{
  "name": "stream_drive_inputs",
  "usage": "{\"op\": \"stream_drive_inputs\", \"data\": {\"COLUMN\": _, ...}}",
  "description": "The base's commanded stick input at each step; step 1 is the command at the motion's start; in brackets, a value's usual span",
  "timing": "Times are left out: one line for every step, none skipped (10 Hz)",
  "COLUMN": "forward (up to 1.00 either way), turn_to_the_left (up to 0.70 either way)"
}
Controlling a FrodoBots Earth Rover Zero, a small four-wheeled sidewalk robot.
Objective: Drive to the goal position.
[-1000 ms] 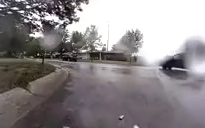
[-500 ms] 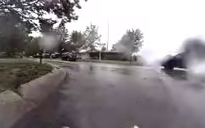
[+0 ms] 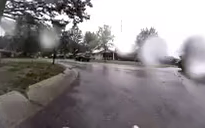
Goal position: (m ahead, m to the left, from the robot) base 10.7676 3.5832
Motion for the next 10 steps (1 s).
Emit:
{"op": "stream_drive_inputs", "data": {"forward": 0.5, "turn_to_the_left": -0.01}}
{"op": "stream_drive_inputs", "data": {"forward": 0.5, "turn_to_the_left": -0.01}}
{"op": "stream_drive_inputs", "data": {"forward": 0.5, "turn_to_the_left": -0.01}}
{"op": "stream_drive_inputs", "data": {"forward": 0.5, "turn_to_the_left": -0.01}}
{"op": "stream_drive_inputs", "data": {"forward": 0.5, "turn_to_the_left": -0.01}}
{"op": "stream_drive_inputs", "data": {"forward": 0.5, "turn_to_the_left": -0.01}}
{"op": "stream_drive_inputs", "data": {"forward": 0.5, "turn_to_the_left": -0.01}}
{"op": "stream_drive_inputs", "data": {"forward": 0.5, "turn_to_the_left": -0.01}}
{"op": "stream_drive_inputs", "data": {"forward": 0.5, "turn_to_the_left": -0.01}}
{"op": "stream_drive_inputs", "data": {"forward": 0.5, "turn_to_the_left": -0.01}}
